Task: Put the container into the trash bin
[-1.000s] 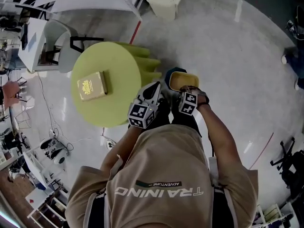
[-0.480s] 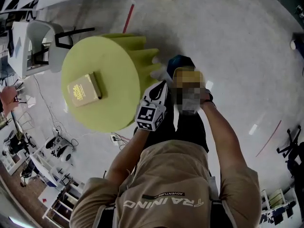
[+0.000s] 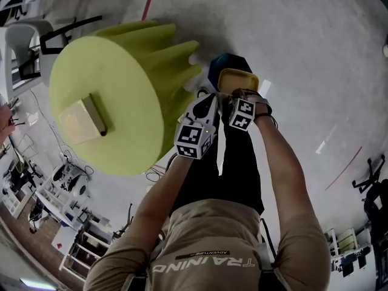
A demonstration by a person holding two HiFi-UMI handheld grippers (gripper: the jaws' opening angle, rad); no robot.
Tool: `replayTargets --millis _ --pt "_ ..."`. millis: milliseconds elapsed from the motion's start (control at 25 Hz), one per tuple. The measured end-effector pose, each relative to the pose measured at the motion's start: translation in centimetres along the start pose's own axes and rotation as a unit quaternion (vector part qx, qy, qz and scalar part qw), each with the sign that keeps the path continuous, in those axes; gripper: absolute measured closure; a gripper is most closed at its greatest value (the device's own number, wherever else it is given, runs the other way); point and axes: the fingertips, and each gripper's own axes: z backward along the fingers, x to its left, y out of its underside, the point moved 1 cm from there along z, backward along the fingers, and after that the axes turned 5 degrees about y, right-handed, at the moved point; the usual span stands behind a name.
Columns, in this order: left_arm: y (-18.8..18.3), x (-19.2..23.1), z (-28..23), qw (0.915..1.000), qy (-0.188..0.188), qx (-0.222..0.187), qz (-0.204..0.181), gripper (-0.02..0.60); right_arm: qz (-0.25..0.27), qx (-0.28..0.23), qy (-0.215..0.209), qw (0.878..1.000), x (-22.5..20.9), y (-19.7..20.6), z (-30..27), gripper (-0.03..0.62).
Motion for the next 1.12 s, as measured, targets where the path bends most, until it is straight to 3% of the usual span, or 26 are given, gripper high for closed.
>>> replayTargets --millis 360,720,920,1000,1080,1120 --pt "6.7 6.3 -4.3 0.9988 -0.021 0.034 0.028 0.580 -0.013 0.007 -0.022 1.000 -0.7 1.1 -9.1 0.569" --pt "10.3 6.8 -6.0 0.9976 -0.015 0.051 0.043 0.580 0.015 0.015 -0.037 0.999 -1.2 0.9 -14.5 0.568" --pt "12.1 7.5 -6.3 0.9969 -0.015 0.057 0.051 0.580 0.018 0.019 -0.017 1.000 -1.9 1.1 -16.6 0.564" --pt "12.7 7.5 -6.2 0.9965 -0.016 0.062 0.053 0.580 0.020 0.011 -0.001 1.000 -1.9 0.9 -16.8 0.534" --pt "12.9 7.6 -6.3 0.9963 -0.016 0.065 0.055 0.580 0.018 0.011 0.004 1.000 -1.9 1.0 -17.1 0.442" --pt "12.9 7.6 -6.4 0.9963 -0.015 0.065 0.054 0.580 0.015 0.013 0.005 1.000 -2.0 1.2 -17.2 0.433"
